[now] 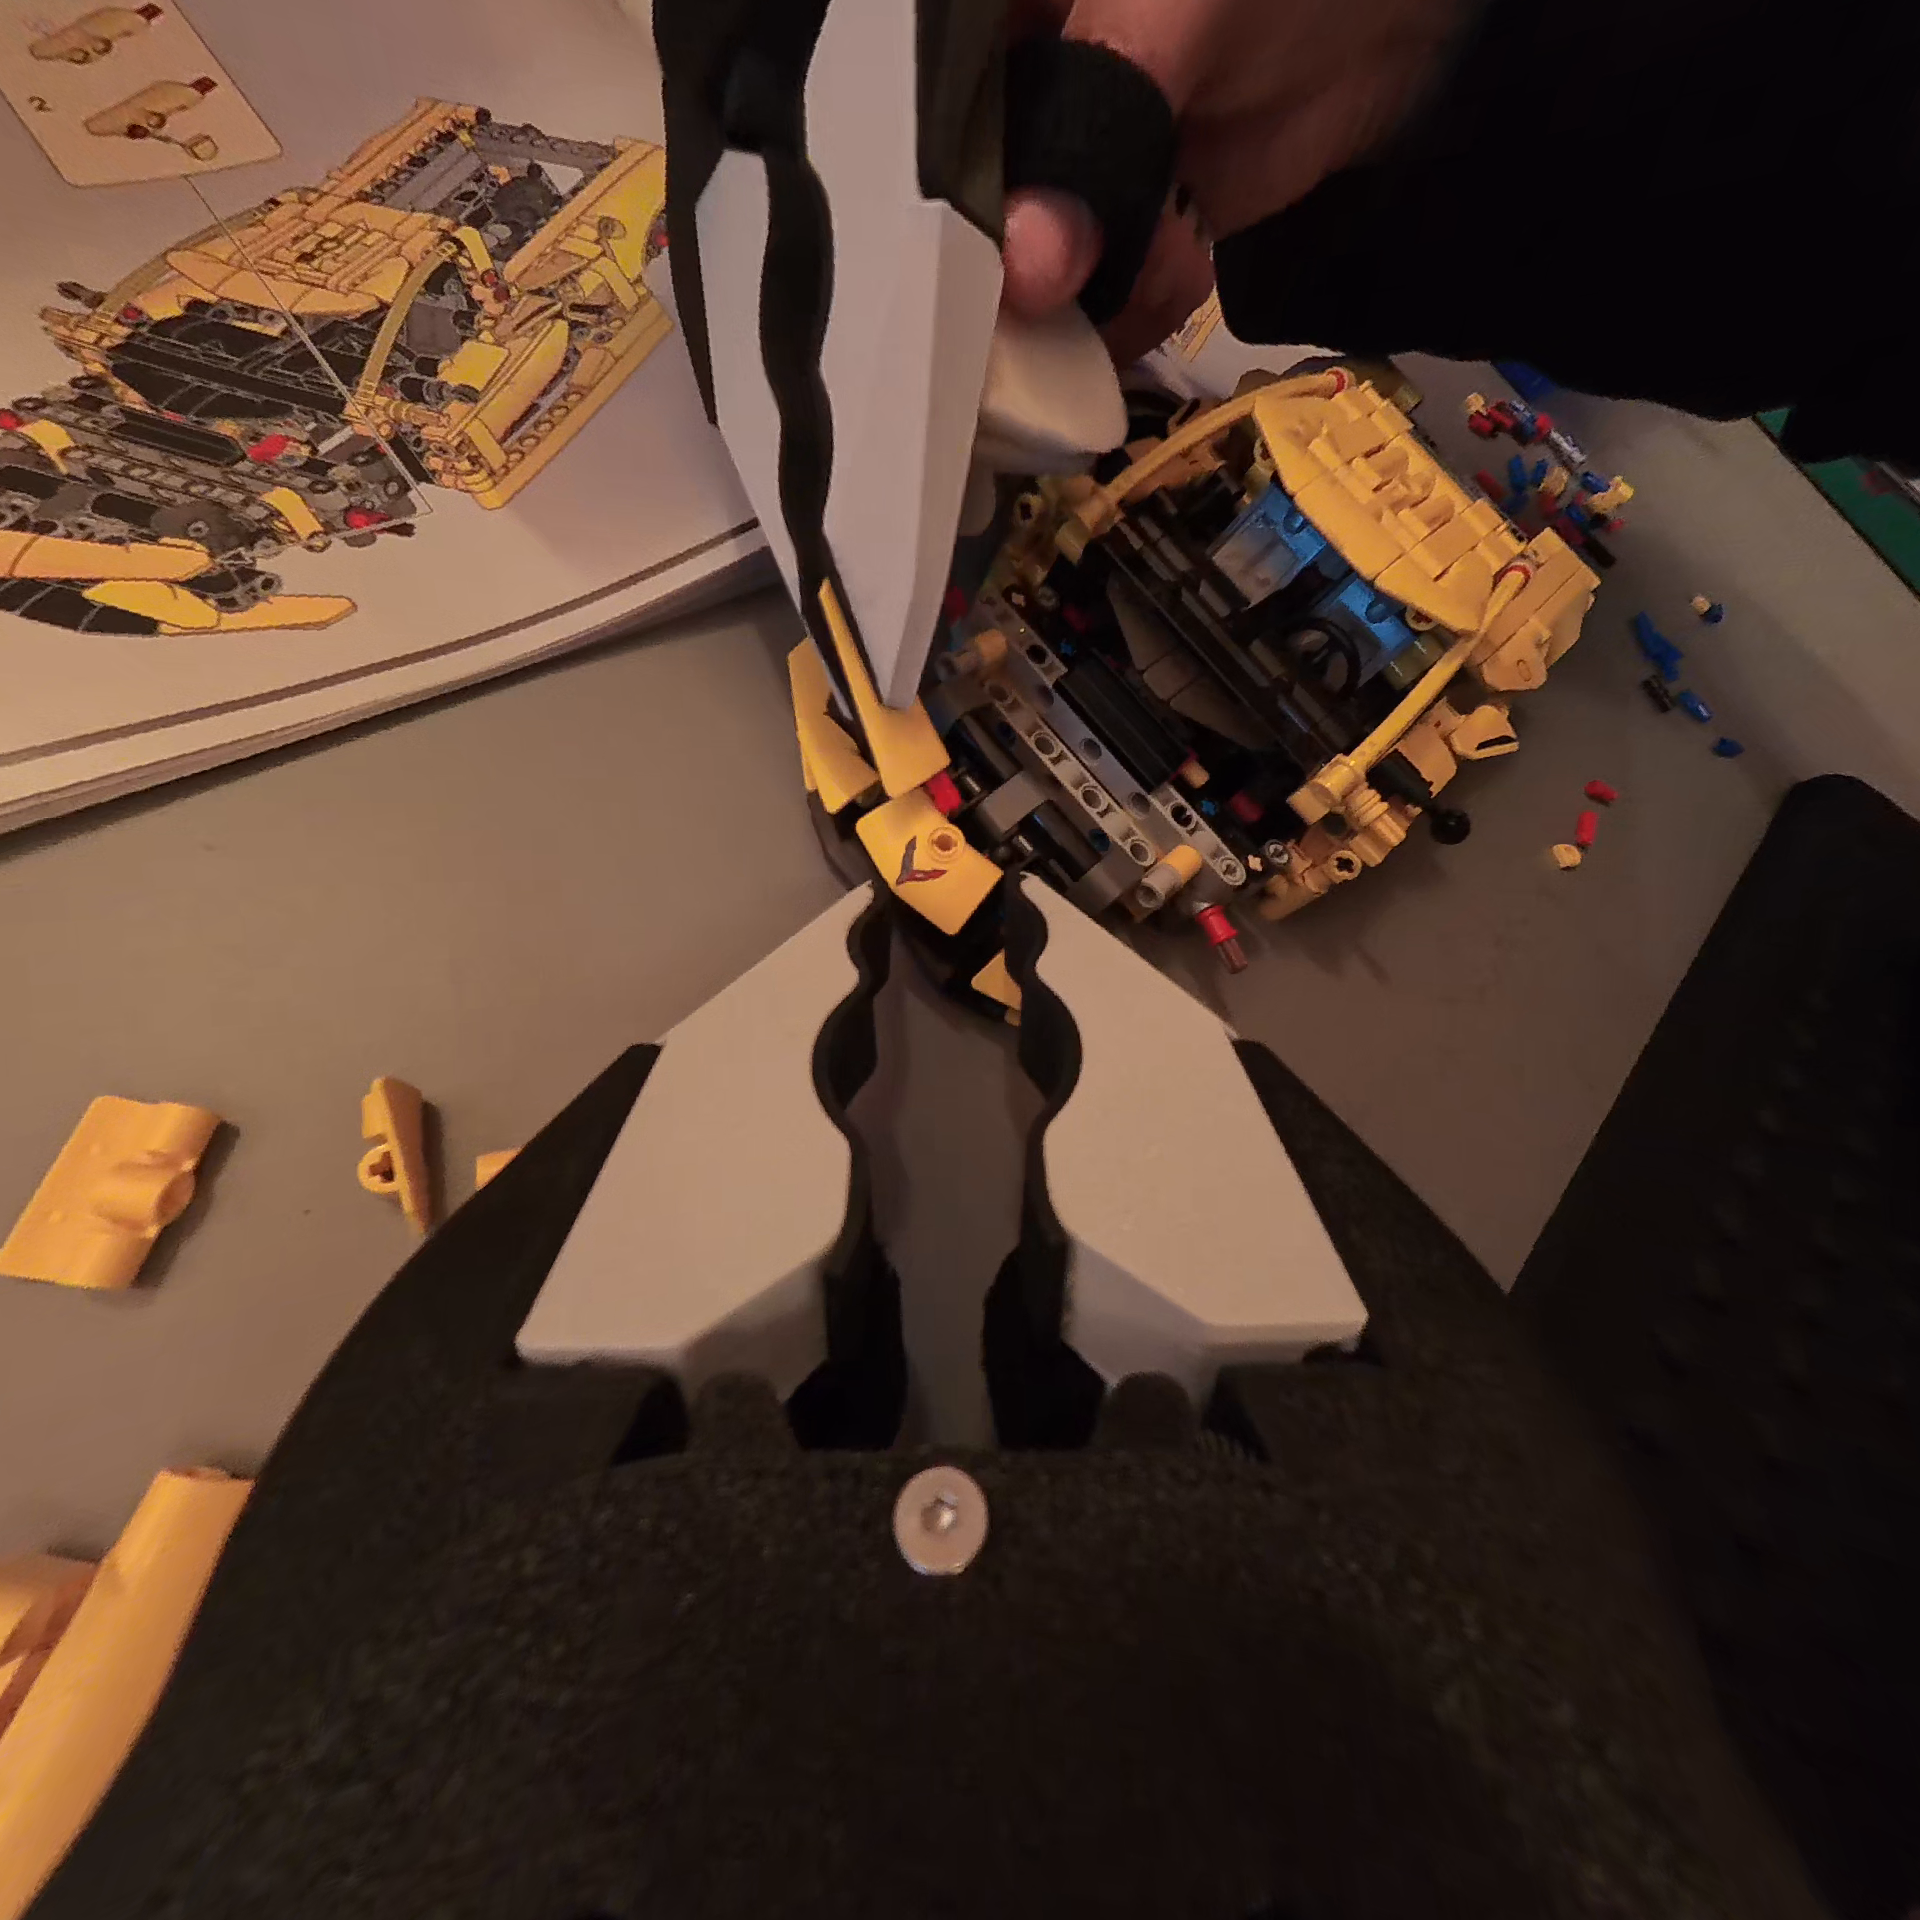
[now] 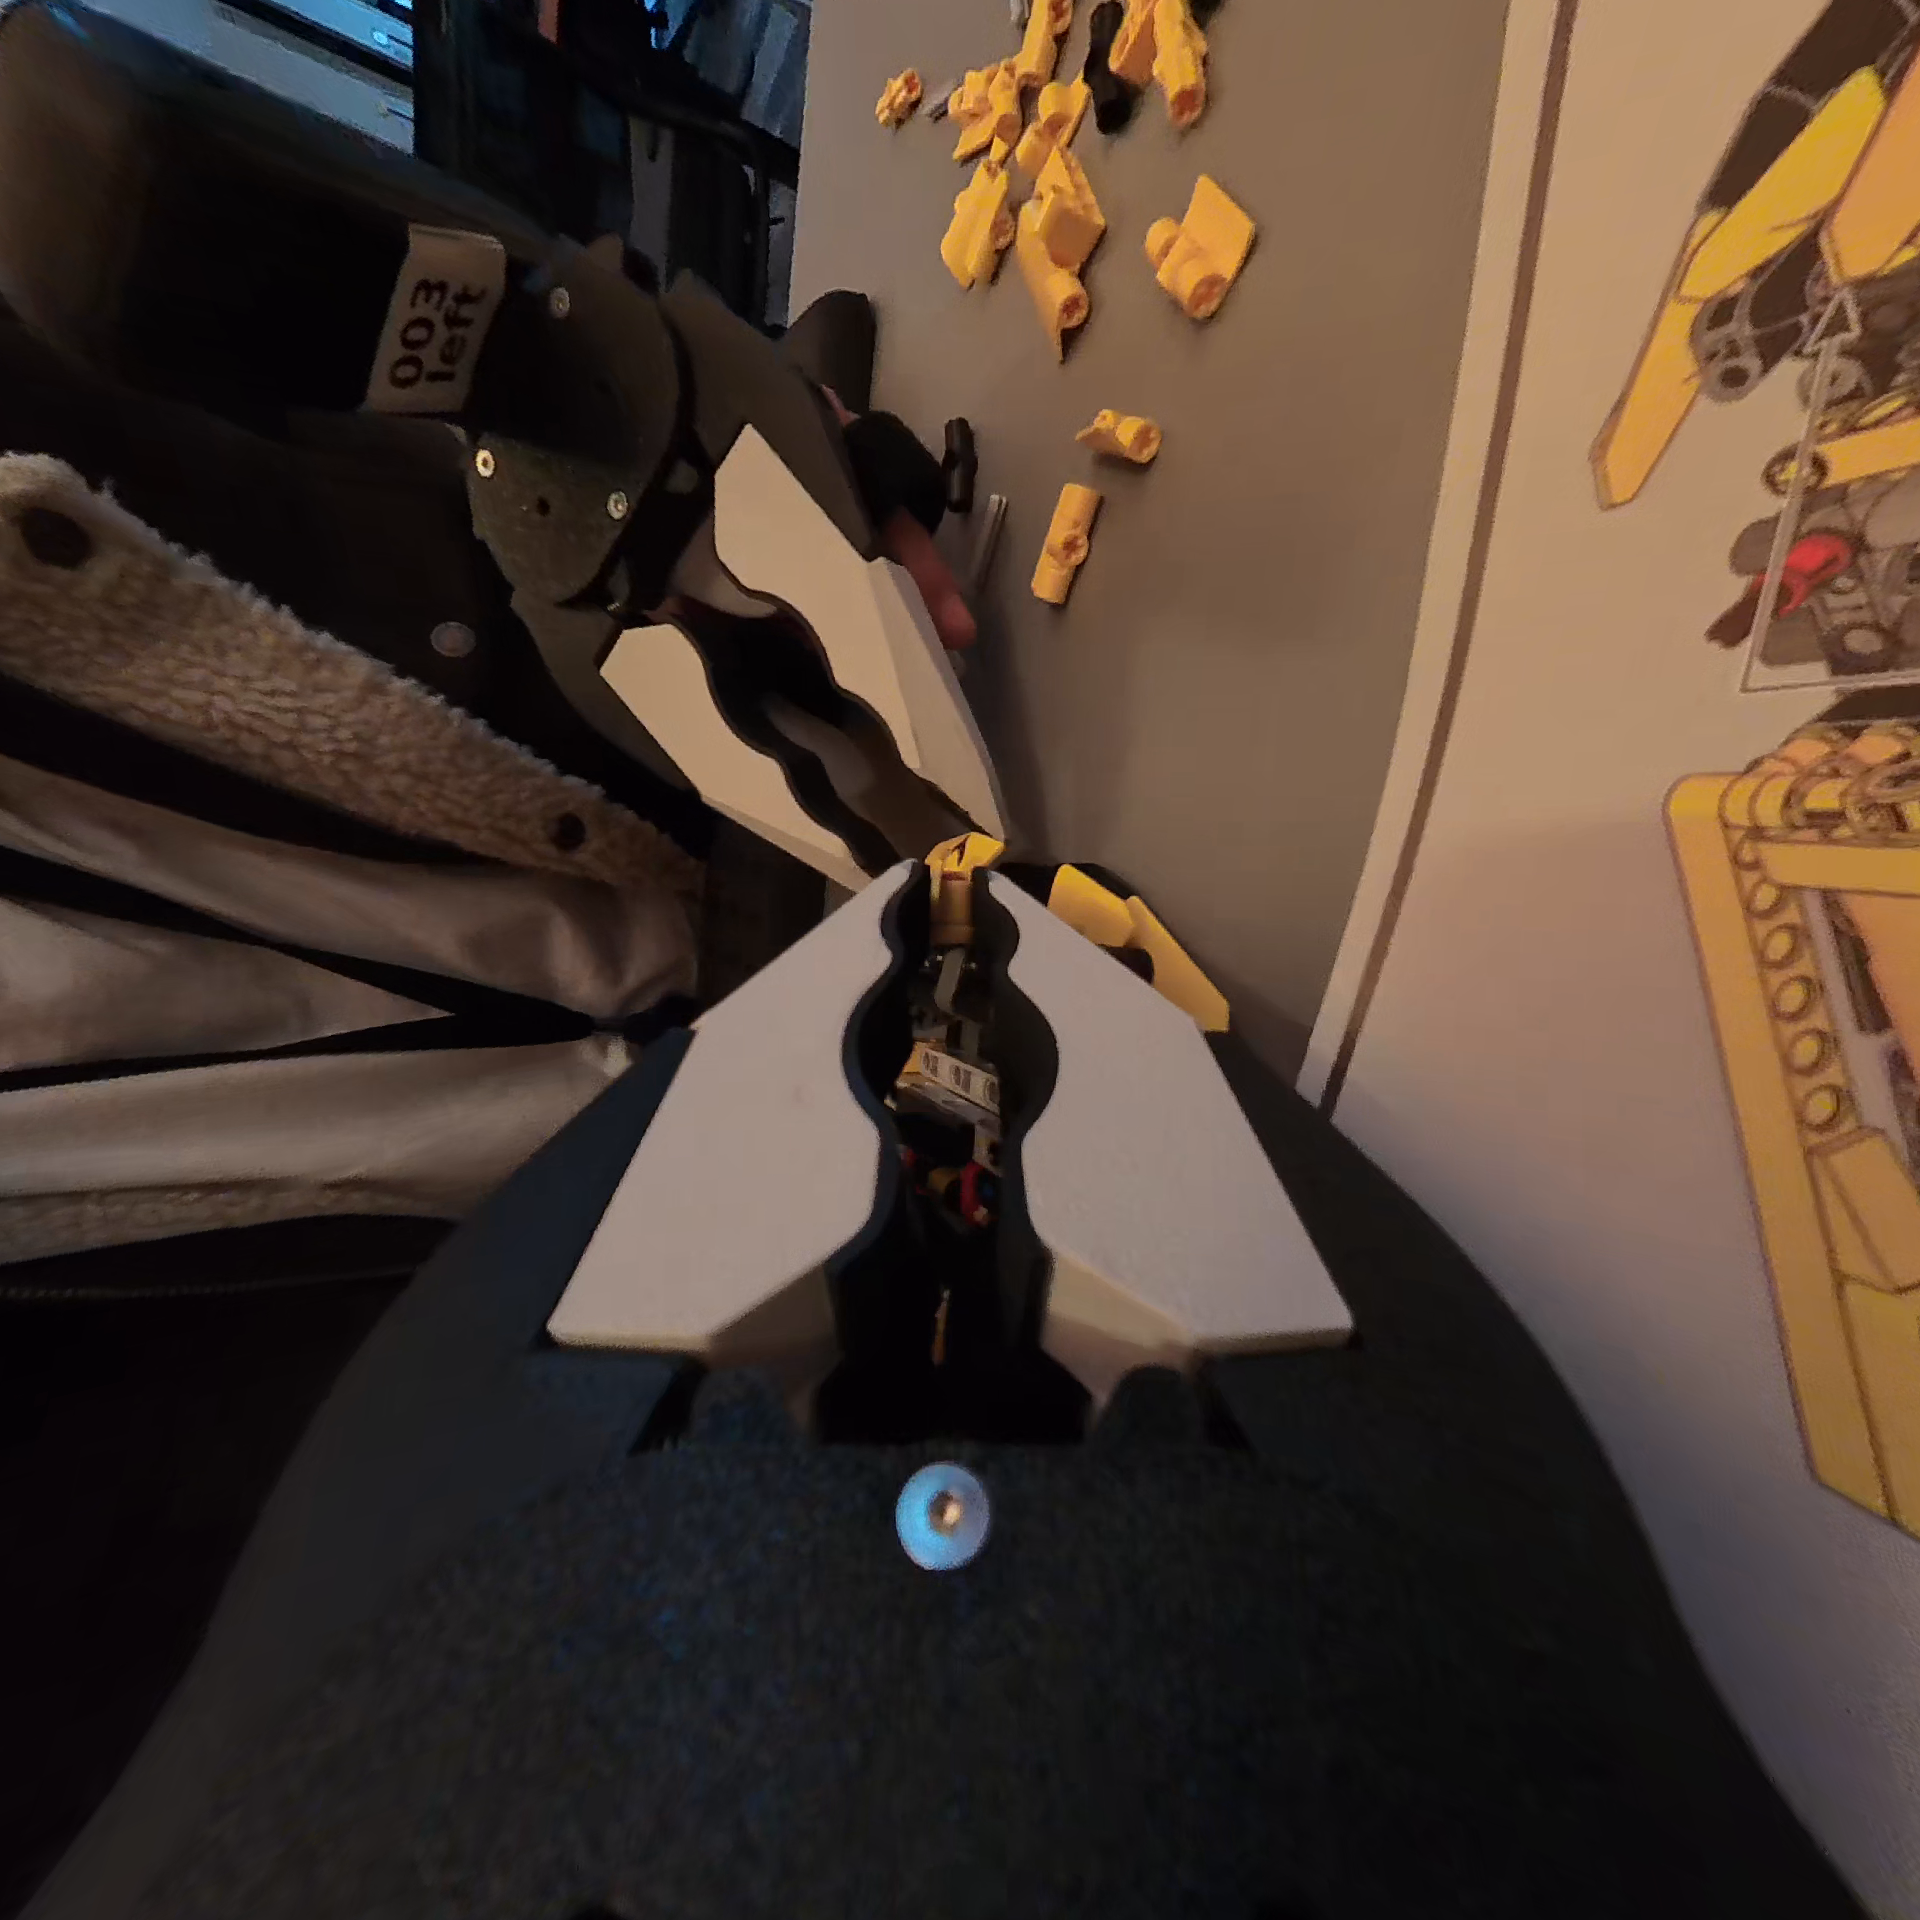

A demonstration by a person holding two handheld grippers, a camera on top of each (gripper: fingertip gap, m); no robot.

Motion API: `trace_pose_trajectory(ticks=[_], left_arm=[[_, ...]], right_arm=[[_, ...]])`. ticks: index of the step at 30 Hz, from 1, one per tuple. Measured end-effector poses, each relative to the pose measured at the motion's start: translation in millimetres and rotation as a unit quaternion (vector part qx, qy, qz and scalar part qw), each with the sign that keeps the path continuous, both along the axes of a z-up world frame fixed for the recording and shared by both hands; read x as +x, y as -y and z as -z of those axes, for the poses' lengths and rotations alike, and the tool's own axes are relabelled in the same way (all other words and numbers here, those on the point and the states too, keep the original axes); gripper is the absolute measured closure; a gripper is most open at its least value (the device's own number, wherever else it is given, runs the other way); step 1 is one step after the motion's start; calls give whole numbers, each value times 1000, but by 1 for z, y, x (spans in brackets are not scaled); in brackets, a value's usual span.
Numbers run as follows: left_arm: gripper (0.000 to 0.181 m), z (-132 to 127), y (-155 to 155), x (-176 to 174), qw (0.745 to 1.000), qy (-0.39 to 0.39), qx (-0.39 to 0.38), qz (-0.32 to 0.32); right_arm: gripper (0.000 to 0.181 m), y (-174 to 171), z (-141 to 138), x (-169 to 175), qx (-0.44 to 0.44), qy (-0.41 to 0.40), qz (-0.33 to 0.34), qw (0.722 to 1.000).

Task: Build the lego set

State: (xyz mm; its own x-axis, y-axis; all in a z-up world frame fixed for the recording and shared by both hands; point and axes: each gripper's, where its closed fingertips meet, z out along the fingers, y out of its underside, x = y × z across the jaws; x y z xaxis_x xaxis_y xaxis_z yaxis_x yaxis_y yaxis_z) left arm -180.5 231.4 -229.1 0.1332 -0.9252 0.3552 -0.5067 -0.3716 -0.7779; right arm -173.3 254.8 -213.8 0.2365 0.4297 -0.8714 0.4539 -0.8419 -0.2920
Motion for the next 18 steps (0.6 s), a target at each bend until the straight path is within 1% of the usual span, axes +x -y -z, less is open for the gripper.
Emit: trace_pose_trajectory(ticks=[3,6,7,11,16,18], left_arm=[[161,0,0,0,1000,0,1,0],[161,0,0,0,1000,0,7,0],[161,0,0,0,1000,0,9,0],[161,0,0,-1,1000,-1,16,3],[161,0,0,-1,1000,0,16,2],[161,0,0,-1,1000,0,13,2]], right_arm=[[175,1,-2,0,19,-6,-7,1000],[175,-10,-3,3,12,-6,29,999],[175,-12,-1,5,6,3,37,999],[175,-6,5,2,-14,14,30,999],[175,-6,6,3,-50,20,52,997],[175,-4,7,4,-57,27,49,997]])
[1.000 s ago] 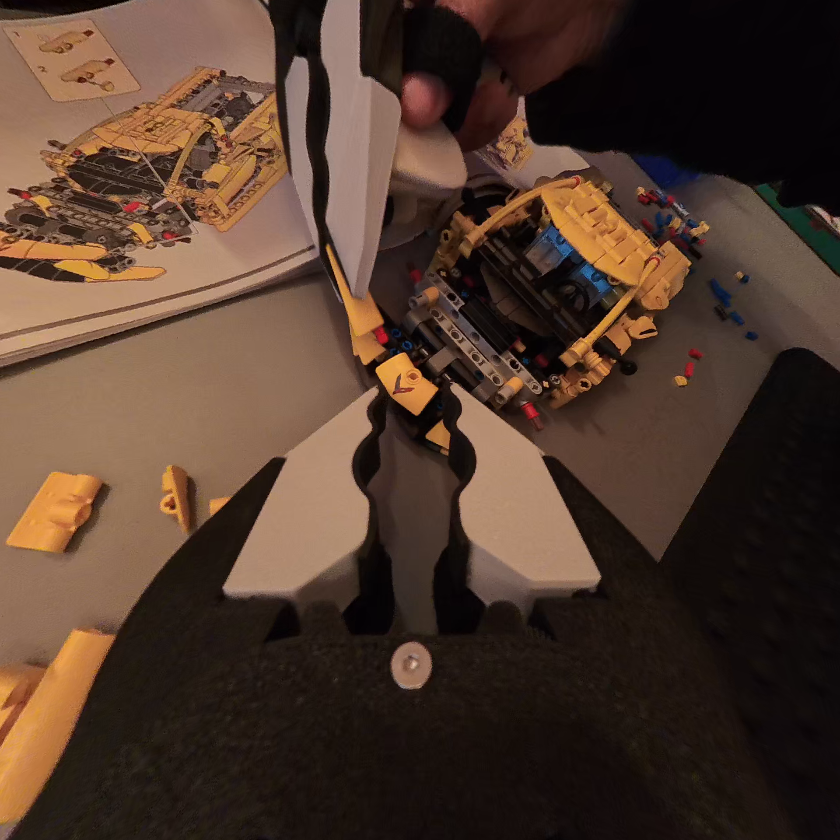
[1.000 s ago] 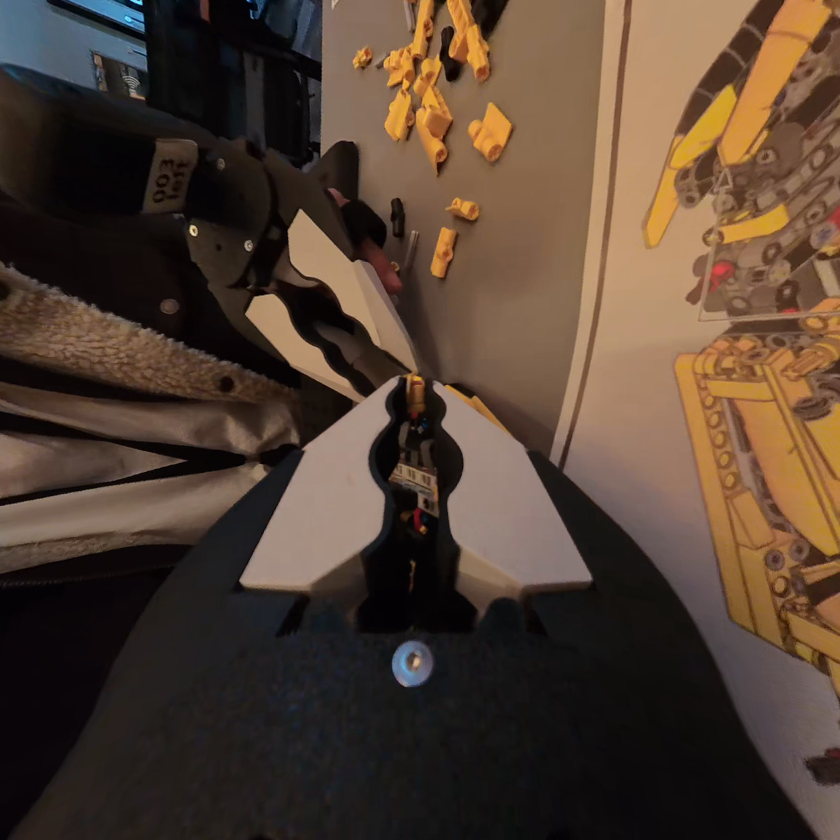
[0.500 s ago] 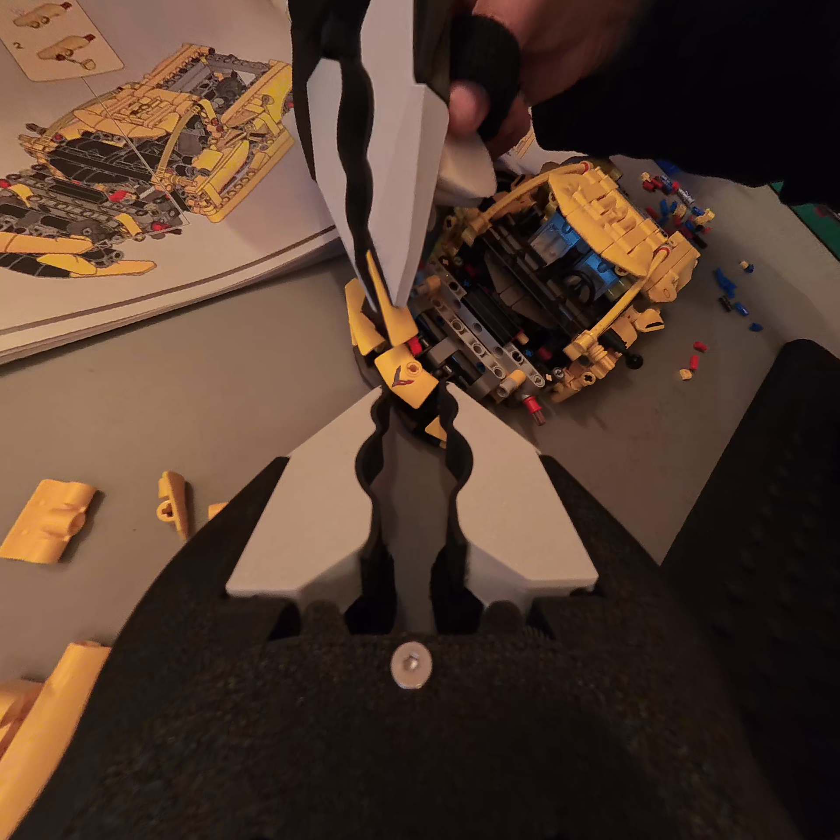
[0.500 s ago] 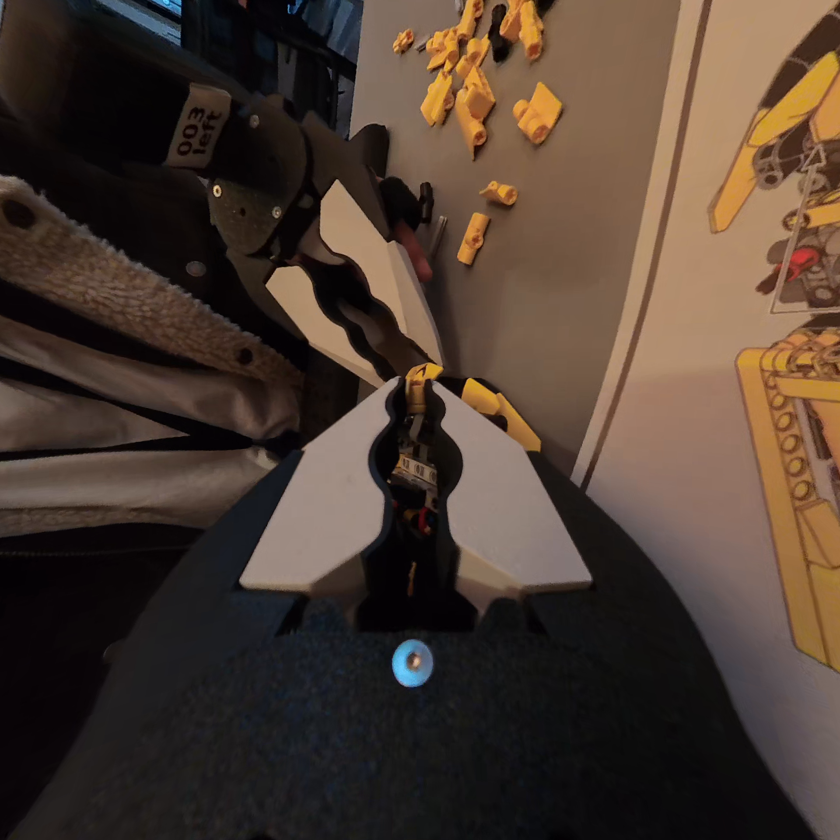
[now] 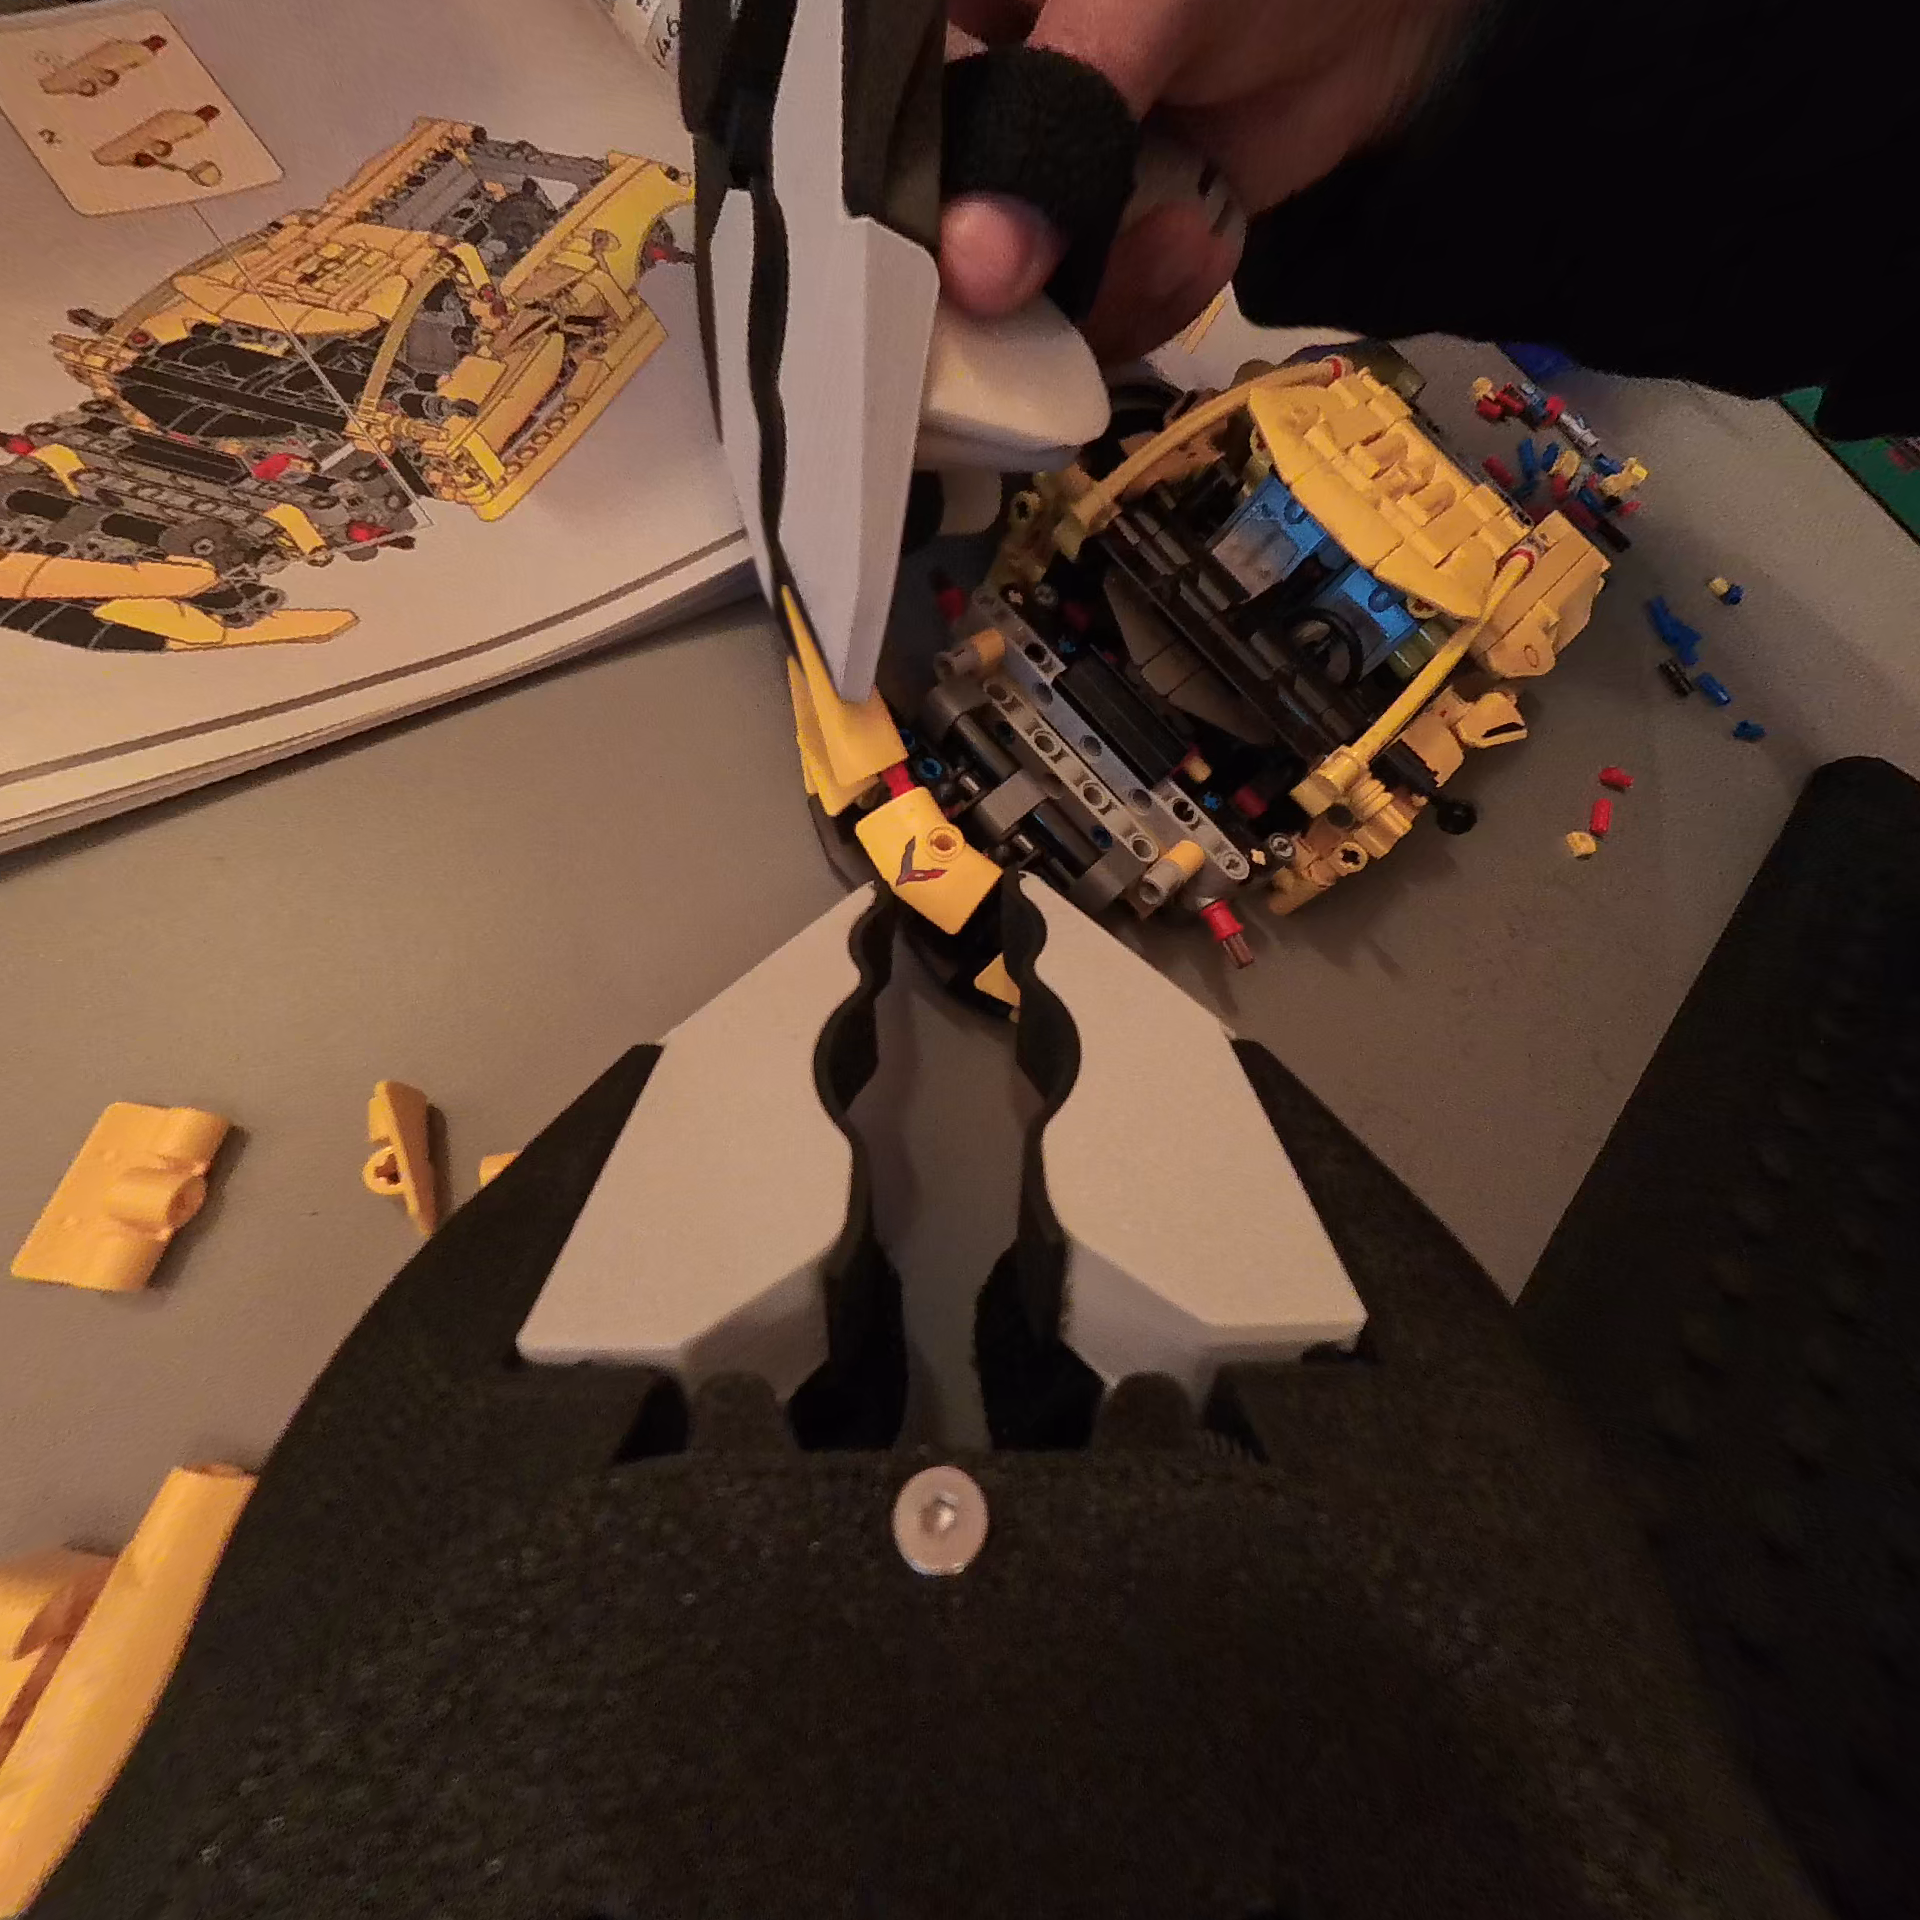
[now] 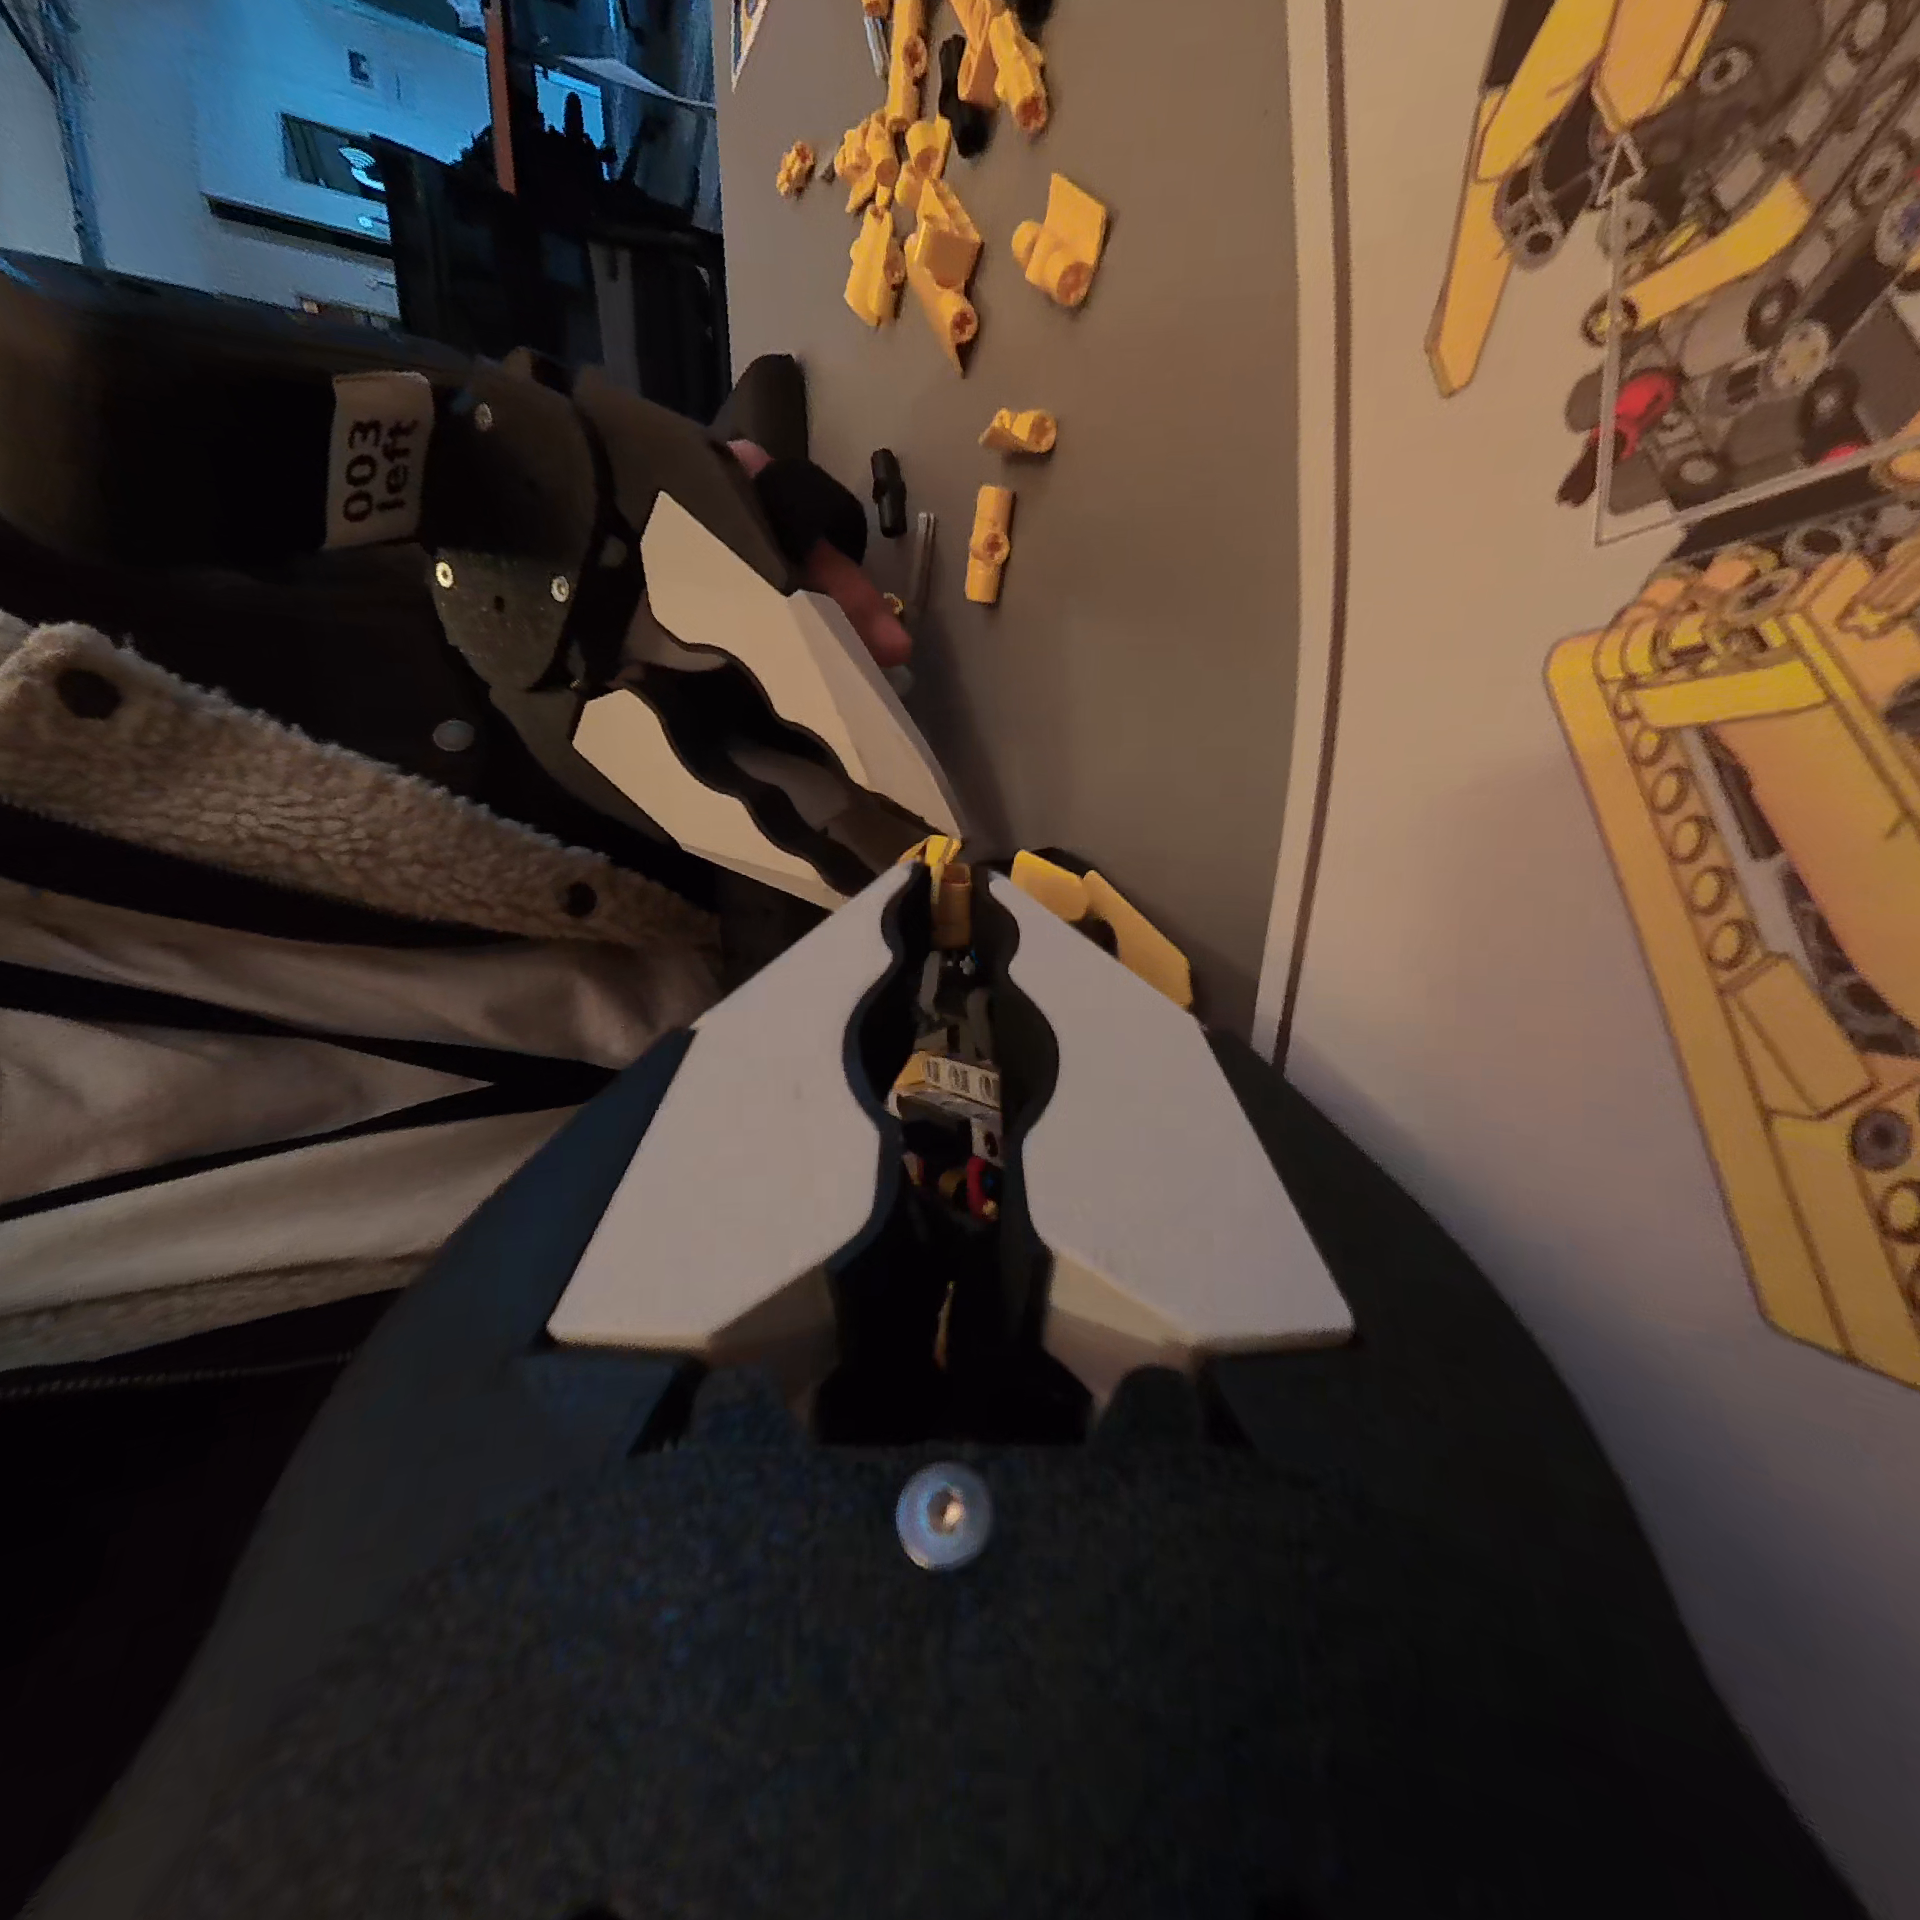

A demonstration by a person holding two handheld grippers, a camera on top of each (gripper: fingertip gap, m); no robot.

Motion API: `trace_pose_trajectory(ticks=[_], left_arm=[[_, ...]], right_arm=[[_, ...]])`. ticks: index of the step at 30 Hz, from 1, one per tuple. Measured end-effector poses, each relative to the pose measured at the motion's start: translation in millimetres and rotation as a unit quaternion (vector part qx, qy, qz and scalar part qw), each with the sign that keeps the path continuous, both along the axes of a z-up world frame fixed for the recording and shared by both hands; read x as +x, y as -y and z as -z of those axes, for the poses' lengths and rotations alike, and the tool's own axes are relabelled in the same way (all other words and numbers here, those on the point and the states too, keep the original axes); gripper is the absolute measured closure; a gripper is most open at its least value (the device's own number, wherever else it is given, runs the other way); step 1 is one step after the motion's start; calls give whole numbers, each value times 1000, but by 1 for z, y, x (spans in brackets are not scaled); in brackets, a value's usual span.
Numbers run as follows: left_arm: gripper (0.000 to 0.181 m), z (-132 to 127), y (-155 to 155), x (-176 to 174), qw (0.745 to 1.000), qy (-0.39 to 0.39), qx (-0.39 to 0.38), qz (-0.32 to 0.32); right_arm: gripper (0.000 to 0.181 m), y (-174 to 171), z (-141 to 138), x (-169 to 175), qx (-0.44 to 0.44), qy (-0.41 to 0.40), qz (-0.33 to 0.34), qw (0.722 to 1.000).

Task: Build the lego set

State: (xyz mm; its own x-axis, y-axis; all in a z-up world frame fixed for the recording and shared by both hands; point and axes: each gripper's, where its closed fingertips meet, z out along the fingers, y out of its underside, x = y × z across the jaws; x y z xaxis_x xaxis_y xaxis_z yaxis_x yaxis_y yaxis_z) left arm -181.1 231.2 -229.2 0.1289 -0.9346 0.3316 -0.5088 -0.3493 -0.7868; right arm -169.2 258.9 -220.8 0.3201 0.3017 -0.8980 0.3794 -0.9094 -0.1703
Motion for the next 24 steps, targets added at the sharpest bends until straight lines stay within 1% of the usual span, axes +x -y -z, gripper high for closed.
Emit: trace_pose_trajectory(ticks=[2,6,9,11,12,14,16,18,19,21,22,24], left_arm=[[161,0,0,0,1000,0,1,0],[161,0,0,0,1000,0,4,0],[161,0,0,0,1000,0,7,1],[161,0,0,0,1000,0,8,2],[161,0,0,0,1000,0,10,2],[161,-1,0,0,1000,0,17,3],[159,-3,-2,-1,999,4,36,3],[153,-10,-11,0,997,13,78,-12],[152,-16,-17,-1,993,18,115,-25],[151,-30,-25,-2,980,33,191,-45],[151,-35,-26,-1,975,41,213,-49],[151,-39,-23,-1,972,48,227,-45]], right_arm=[[175,0,1,1,23,9,-12,1000],[172,1,3,1,137,30,-74,987],[174,5,0,2,164,32,-125,978],[175,6,0,2,145,28,-141,979],[175,6,0,2,121,28,-133,983],[175,3,-1,1,60,19,-105,992],[176,-2,-9,-2,27,-17,-71,997],[175,-4,-17,-3,6,-42,-54,998],[176,-2,-24,-6,-13,-64,-47,997],[175,3,-30,-10,-34,-78,-45,995],[175,5,-35,-12,-40,-91,-45,994],[175,8,-43,-18,-50,-109,-44,992]])
